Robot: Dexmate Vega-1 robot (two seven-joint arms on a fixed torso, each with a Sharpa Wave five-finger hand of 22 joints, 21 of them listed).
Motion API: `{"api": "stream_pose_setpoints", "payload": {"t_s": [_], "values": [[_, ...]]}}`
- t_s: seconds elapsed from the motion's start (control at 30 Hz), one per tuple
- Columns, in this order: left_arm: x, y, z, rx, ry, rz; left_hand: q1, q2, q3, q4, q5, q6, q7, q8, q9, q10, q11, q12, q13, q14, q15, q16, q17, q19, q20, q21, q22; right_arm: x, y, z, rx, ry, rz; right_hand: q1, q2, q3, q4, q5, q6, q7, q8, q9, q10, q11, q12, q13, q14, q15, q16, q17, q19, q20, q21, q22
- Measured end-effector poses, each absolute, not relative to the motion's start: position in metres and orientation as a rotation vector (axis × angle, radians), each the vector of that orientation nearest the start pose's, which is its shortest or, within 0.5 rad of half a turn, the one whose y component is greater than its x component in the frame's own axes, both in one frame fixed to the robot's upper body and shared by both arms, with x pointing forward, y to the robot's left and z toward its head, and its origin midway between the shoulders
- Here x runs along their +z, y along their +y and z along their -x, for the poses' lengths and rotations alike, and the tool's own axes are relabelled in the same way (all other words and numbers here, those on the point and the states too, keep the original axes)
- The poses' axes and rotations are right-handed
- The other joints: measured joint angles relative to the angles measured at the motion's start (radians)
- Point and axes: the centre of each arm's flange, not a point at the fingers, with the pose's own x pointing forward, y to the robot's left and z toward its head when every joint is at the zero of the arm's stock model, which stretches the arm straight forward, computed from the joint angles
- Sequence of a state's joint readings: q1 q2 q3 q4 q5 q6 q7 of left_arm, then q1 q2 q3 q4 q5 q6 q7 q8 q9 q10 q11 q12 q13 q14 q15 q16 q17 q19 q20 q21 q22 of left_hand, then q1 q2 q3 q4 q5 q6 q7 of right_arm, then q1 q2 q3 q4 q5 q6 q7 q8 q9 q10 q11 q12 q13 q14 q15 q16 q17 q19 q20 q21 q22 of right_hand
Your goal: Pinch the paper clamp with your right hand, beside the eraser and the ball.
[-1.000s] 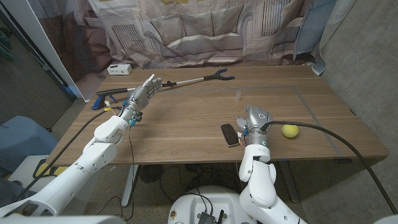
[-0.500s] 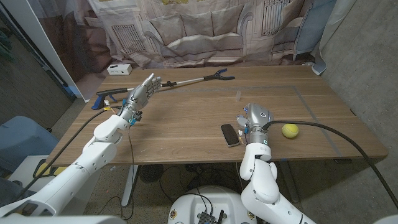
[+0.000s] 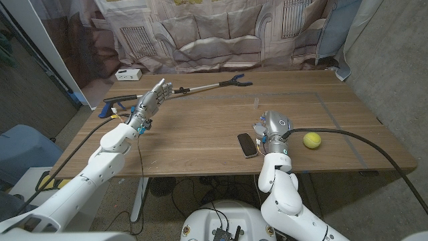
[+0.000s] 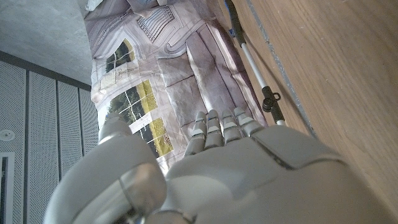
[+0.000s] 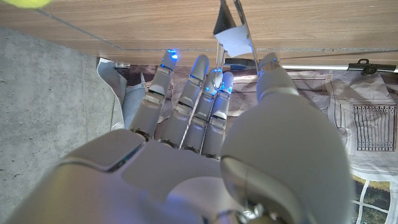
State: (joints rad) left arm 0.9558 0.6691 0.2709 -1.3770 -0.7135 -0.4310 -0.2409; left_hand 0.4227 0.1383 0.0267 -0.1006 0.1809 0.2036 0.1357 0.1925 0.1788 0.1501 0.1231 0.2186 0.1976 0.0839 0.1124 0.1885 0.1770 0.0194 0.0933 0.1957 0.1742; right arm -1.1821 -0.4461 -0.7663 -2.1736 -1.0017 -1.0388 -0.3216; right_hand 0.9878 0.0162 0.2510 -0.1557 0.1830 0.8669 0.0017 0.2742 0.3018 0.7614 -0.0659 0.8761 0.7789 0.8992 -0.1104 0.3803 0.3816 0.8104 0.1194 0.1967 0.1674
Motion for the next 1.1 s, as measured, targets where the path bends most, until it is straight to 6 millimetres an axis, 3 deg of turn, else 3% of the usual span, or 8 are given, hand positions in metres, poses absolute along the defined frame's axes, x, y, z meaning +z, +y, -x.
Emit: {"api": "stream_pose_setpoints", "payload": {"t_s": [0.17, 0.37, 0.73, 0.9, 1.1], "values": [[-0.0173, 0.3505, -0.6027, -0.319, -0.721, -0.078, 0.0, 0.0, 0.0, 0.0, 0.0, 0.0, 0.0, 0.0, 0.0, 0.0, 0.0, 0.0, 0.0, 0.0, 0.0, 0.0, 0.0, 0.0, 0.0, 0.0, 0.0, -0.0802, -0.1343, -0.4626, -0.541, -0.436, 1.136, -0.005, 0.005, 0.017, 0.015, 0.0, 0.052, 0.01, 0.007, -0.017, 0.049, 0.049, 0.006, -0.039, 0.021, 0.014, -0.033, -0.041, 0.023, -0.02, 0.001, 0.0], [-0.0176, 0.3499, -0.6032, -0.32, -0.719, -0.078, 0.0, 0.0, 0.0, 0.0, 0.0, 0.0, 0.0, 0.0, 0.0, 0.0, 0.0, 0.0, 0.0, 0.0, 0.0, 0.0, 0.0, 0.0, 0.0, 0.0, 0.0, -0.0797, -0.1345, -0.4623, -0.524, -0.449, 1.124, -0.019, 0.019, 0.039, 0.008, 0.0, 0.101, 0.009, 0.008, -0.032, 0.083, 0.082, -0.021, -0.097, 0.06, 0.008, -0.034, -0.048, 0.055, -0.052, 0.008, 0.003], [-0.0178, 0.3481, -0.6035, -0.324, -0.716, -0.078, 0.0, 0.0, 0.003, -0.003, 0.0, 0.0, 0.0, 0.0, 0.0, 0.0, 0.0, 0.0, 0.0, 0.0, 0.0, 0.0, 0.0, 0.0, 0.0, 0.0, 0.0, -0.079, -0.1374, -0.4616, -0.504, -0.468, 1.109, -0.019, 0.019, 0.056, -0.008, 0.0, 0.141, 0.01, 0.015, -0.048, 0.134, 0.073, -0.055, -0.162, 0.089, -0.007, -0.024, -0.06, 0.069, -0.066, 0.016, 0.003], [-0.0174, 0.3469, -0.6035, -0.326, -0.716, -0.079, 0.0, 0.0, 0.008, -0.001, 0.0, 0.0, 0.0, 0.0, 0.0, 0.0, 0.0, 0.0, 0.0, 0.0, 0.0, 0.0, 0.0, 0.0, 0.0, 0.0, 0.0, -0.0786, -0.138, -0.4615, -0.498, -0.469, 1.101, -0.019, 0.019, 0.064, -0.001, -0.001, 0.144, 0.007, 0.015, -0.058, 0.139, 0.068, -0.089, -0.191, 0.089, -0.007, -0.024, -0.066, 0.062, -0.072, 0.016, 0.003], [-0.0173, 0.3462, -0.6035, -0.326, -0.716, -0.081, 0.0, 0.0, 0.008, -0.001, 0.0, 0.0, 0.0, 0.0, 0.0, 0.0, 0.0, 0.0, 0.0, 0.0, 0.0, 0.0, 0.0, 0.0, 0.0, 0.0, 0.0, -0.0764, -0.1389, -0.4604, -0.484, -0.472, 1.101, -0.019, 0.019, 0.07, 0.005, -0.006, 0.148, 0.003, 0.004, -0.072, 0.163, 0.051, -0.148, -0.253, 0.132, -0.018, -0.028, -0.101, 0.057, -0.118, 0.01, 0.003]]}}
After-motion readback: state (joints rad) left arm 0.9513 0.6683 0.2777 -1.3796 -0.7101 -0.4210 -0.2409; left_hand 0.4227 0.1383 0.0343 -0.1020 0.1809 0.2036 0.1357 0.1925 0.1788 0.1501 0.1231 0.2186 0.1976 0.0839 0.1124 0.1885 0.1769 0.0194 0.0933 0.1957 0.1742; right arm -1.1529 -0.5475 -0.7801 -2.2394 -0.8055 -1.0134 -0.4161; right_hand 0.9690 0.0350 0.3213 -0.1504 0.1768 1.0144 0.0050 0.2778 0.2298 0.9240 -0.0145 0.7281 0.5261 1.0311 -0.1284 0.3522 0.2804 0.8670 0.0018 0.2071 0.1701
